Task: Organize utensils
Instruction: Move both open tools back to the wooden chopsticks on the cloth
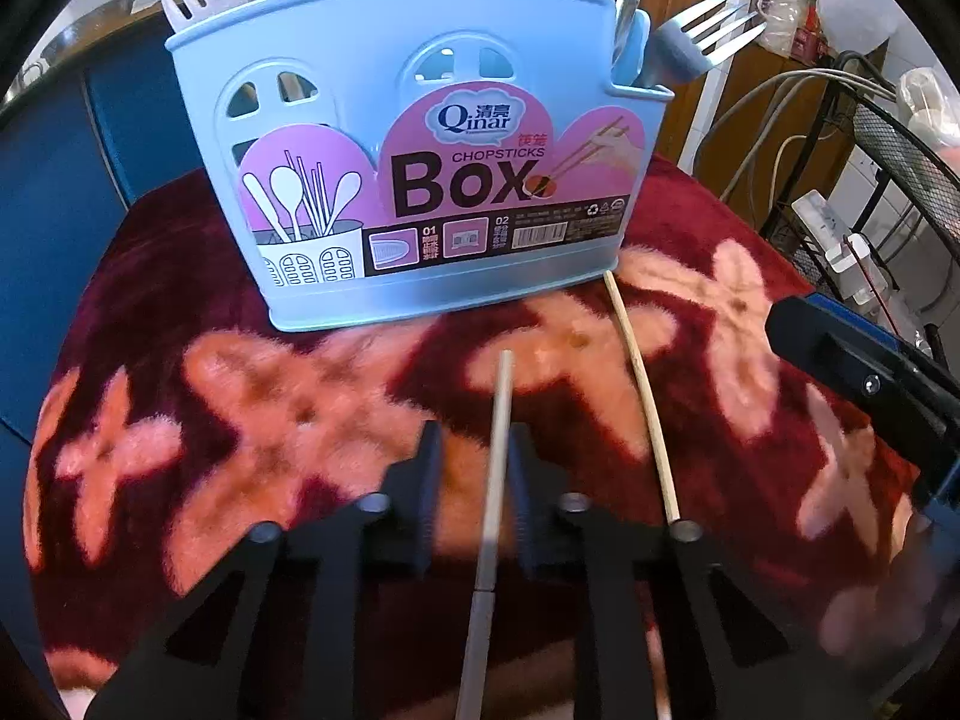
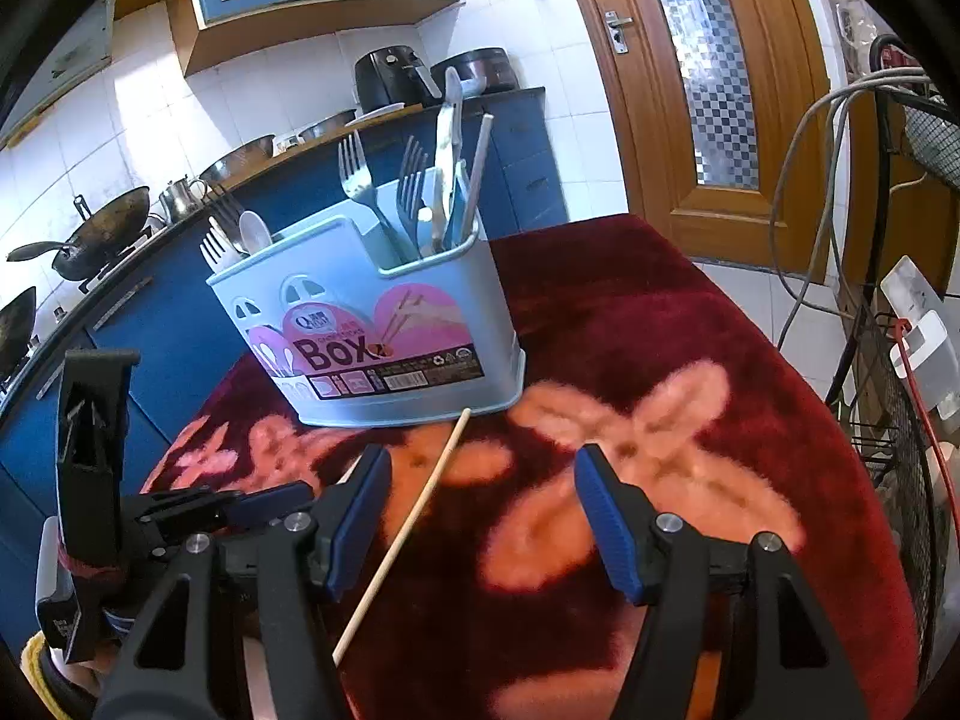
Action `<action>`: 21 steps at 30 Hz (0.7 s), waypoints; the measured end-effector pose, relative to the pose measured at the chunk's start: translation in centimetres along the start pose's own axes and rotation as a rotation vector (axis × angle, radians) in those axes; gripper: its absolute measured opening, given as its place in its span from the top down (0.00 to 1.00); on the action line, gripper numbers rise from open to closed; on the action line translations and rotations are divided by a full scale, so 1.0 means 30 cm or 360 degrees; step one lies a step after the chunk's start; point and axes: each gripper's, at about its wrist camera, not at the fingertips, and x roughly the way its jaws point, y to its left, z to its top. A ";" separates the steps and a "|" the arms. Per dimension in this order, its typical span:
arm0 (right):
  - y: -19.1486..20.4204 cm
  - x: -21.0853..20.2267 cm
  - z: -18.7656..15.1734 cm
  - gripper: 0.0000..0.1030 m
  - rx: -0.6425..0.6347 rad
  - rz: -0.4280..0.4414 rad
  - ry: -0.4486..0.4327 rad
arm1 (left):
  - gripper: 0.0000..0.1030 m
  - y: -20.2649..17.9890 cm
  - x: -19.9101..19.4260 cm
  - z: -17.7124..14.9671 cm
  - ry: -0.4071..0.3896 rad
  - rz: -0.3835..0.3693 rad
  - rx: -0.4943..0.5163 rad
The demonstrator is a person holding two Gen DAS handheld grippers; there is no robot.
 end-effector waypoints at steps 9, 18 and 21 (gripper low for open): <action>0.021 0.024 0.001 0.36 -0.0002 0.0015 0.0067 | 0.97 0.046 -0.053 0.010 -0.0107 -0.0028 -0.0112; 0.077 0.099 -0.001 0.36 -0.0031 0.0033 0.0204 | 0.98 0.174 -0.148 0.013 -0.0287 0.0096 -0.0308; 0.091 0.129 -0.005 0.36 -0.0036 0.0029 0.0256 | 0.98 0.208 -0.160 0.008 -0.0306 0.0116 -0.0359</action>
